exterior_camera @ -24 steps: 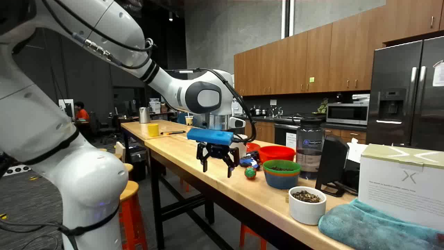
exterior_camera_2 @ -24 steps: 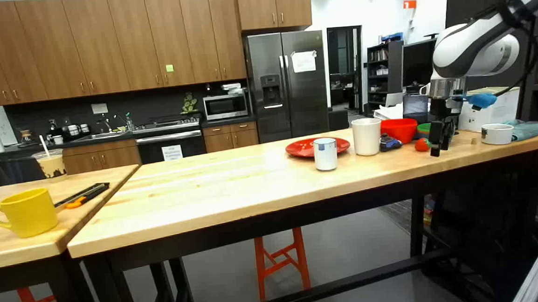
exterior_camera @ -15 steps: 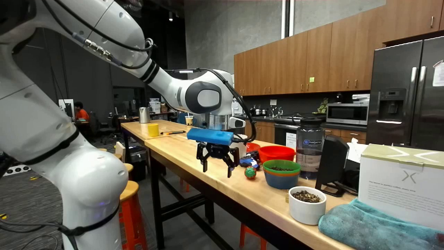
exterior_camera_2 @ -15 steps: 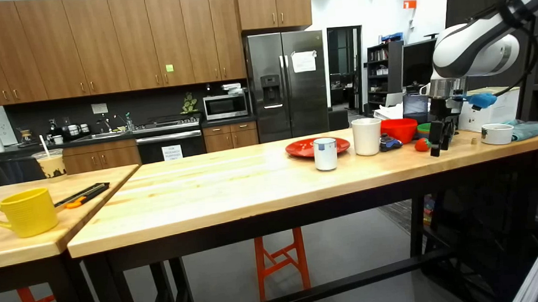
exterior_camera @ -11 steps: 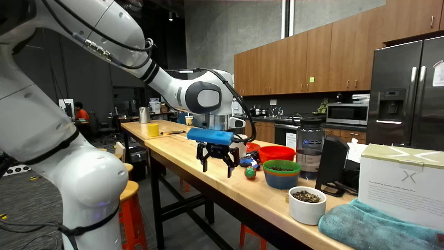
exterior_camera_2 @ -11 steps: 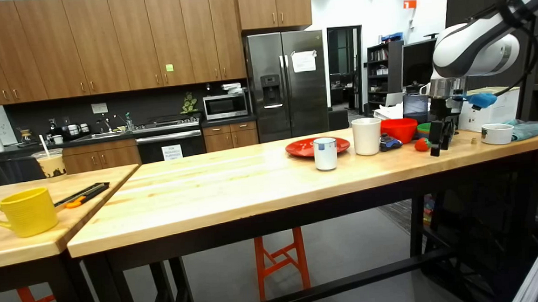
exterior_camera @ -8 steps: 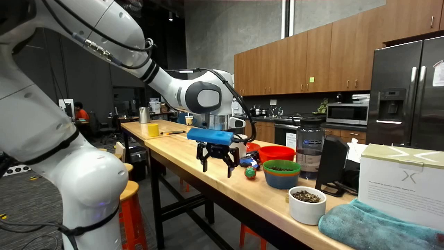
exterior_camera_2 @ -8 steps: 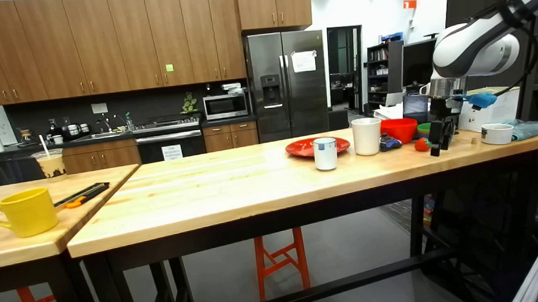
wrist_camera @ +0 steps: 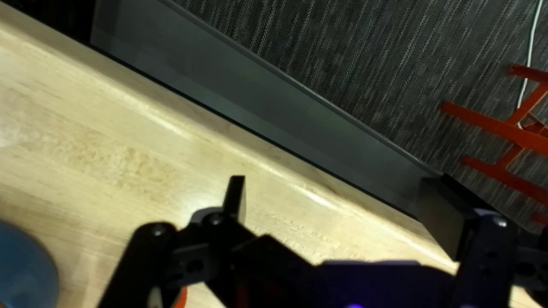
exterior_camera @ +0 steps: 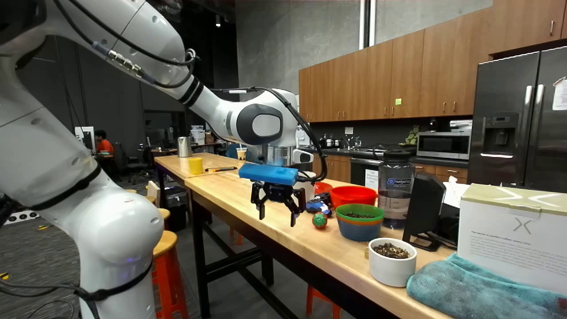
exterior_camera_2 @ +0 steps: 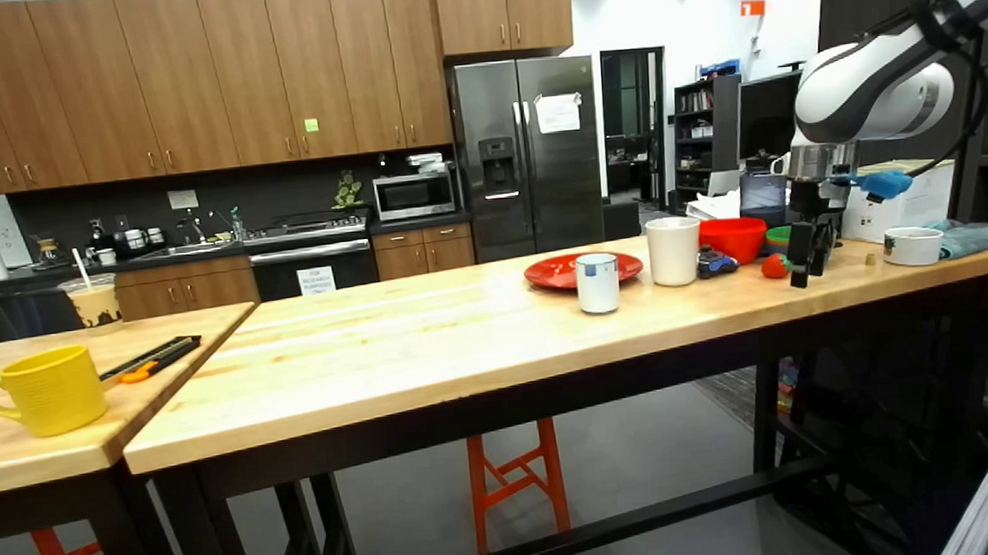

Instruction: Push the strawberry toy off of the table

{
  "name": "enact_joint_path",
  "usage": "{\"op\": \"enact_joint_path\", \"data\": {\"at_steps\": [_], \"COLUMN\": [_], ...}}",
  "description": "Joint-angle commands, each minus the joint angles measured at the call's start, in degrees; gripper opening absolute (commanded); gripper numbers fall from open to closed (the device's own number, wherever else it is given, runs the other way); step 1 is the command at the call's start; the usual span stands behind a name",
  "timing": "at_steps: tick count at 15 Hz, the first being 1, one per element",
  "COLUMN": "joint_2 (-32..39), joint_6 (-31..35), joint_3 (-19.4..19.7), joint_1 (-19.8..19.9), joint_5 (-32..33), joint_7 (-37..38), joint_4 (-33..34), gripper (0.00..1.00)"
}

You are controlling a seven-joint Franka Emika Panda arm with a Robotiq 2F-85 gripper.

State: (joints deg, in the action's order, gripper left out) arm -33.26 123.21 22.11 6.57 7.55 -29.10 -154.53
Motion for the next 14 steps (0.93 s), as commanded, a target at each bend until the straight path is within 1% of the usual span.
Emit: {"op": "enact_joint_path", "data": {"at_steps": [1,8,14], "joint_2": [0.21,0.21,0.28], "joint_6": [-0.04,-0.04,0.37], "joint_3": [-1.06,-1.06,-2.38], "joint_1": [1.04,1.04,0.97], "joint_5": [-0.74,-0.74,-0.42], "joint_7": [-0.55,-0.55,-0.30], "joint_4": [0.04,0.04,0.15], "gripper": [1.00,1.00,1.00]}}
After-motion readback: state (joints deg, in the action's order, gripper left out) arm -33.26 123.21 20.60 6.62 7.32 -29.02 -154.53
